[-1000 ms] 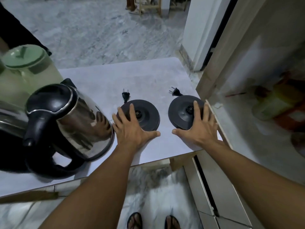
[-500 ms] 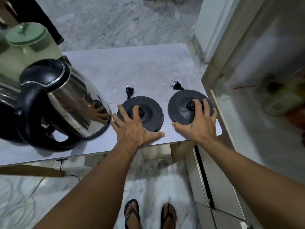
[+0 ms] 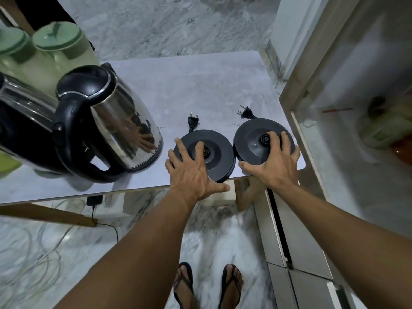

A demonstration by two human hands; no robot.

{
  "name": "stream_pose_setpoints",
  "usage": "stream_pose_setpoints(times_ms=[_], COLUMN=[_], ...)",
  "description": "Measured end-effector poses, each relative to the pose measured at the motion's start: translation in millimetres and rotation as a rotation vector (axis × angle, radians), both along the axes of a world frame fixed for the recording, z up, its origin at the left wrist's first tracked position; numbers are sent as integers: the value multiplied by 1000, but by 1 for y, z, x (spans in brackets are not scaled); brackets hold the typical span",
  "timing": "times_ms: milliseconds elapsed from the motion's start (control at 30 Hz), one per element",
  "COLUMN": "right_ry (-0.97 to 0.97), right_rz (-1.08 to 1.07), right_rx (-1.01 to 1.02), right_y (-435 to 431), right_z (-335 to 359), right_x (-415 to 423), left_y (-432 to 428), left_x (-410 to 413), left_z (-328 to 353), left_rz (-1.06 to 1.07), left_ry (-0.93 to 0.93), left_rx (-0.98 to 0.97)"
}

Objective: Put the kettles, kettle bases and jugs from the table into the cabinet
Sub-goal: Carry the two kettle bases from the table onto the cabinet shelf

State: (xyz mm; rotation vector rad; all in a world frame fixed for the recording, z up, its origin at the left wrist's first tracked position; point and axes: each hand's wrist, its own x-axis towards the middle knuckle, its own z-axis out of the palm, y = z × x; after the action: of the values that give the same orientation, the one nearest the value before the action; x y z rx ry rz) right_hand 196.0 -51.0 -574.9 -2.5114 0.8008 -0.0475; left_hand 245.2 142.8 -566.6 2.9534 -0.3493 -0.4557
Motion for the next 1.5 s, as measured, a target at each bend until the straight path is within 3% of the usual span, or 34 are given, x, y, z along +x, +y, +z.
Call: stream_pose_setpoints(times_ms=[467,833,1167,1500], right_ry=[25,-12,-157,-336], right_rz=[16,-32,-90,-441], right_rx=[-21,-68,-132,-252], right_y=[5,-1,-4,51], right_z=[20,59,148,253], right_x=[-12,-8,-14,-104], left_y=[4,-6,-15,5], left_x=[-13,4,17,-9], left_z=[18,68,172,273], left_rz=[-57,-114,-231,-554], left_ry=[-36,-115,-268,-502], left_rx=[33,59,40,-119])
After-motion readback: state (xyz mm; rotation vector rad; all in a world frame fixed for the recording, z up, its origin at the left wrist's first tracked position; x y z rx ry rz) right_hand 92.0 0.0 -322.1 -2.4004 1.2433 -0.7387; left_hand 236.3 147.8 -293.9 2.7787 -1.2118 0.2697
